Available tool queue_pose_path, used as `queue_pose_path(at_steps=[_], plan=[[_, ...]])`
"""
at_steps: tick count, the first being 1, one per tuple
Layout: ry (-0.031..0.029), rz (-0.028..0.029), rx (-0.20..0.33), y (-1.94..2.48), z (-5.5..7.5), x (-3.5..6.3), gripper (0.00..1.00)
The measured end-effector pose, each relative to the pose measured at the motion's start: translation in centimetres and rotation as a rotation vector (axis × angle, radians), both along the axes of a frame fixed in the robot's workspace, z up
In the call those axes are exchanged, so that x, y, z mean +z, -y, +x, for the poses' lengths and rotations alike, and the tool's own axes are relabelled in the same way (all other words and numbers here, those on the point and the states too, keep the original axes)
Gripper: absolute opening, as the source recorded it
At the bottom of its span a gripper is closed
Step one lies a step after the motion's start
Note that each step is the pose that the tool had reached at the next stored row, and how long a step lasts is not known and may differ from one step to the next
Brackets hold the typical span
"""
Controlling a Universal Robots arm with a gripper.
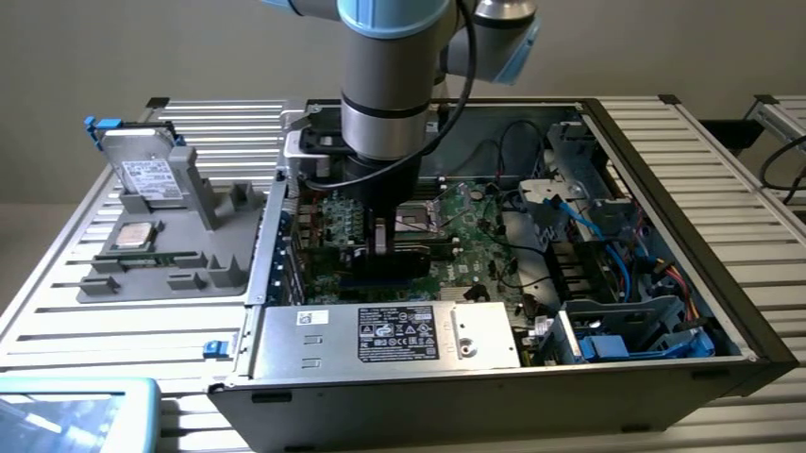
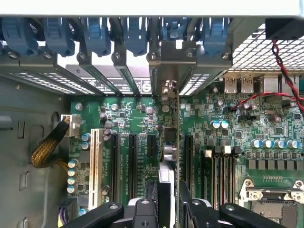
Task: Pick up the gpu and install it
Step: 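Insert the gpu into the slot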
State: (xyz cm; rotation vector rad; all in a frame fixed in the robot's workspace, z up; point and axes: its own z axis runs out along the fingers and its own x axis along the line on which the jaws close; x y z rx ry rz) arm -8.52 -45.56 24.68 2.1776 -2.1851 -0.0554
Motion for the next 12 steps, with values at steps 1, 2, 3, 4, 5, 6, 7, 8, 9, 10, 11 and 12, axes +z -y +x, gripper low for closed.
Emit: queue_pose_path(at_steps=[1, 2, 3, 4, 5, 6, 7, 8, 9, 10, 11, 12], plan=[[-0.0062, -0.0002, 0.0, 0.0, -0.01, 0.01, 0.28], [-0.0109, -0.0003, 0.0, 0.01, -0.02, 0.01, 0.28], [-0.0127, -0.0004, 0.0, 0.01, -0.02, 0.02, 0.28], [-0.0129, -0.0004, 0.0, 0.01, -0.03, 0.02, 0.28], [-0.013, -0.0004, 0.0, 0.01, -0.02, 0.02, 0.28], [-0.013, -0.0004, 0.0, 0.0, -0.02, 0.02, 0.28], [-0.013, -0.0004, 0.0, 0.01, -0.02, 0.02, 0.28], [-0.013, -0.0003, 0.0, 0.0, -0.02, 0.01, 0.28], [-0.0131, -0.0003, 0.0, 0.01, -0.01, 0.01, 0.28], [-0.013, -0.0003, 0.0, 0.01, -0.01, 0.01, 0.28], [-0.0129, -0.0003, 0.0, 0.0, -0.01, 0.01, 0.28], [-0.0127, -0.0004, 0.0, 0.01, -0.01, 0.01, 0.28]])
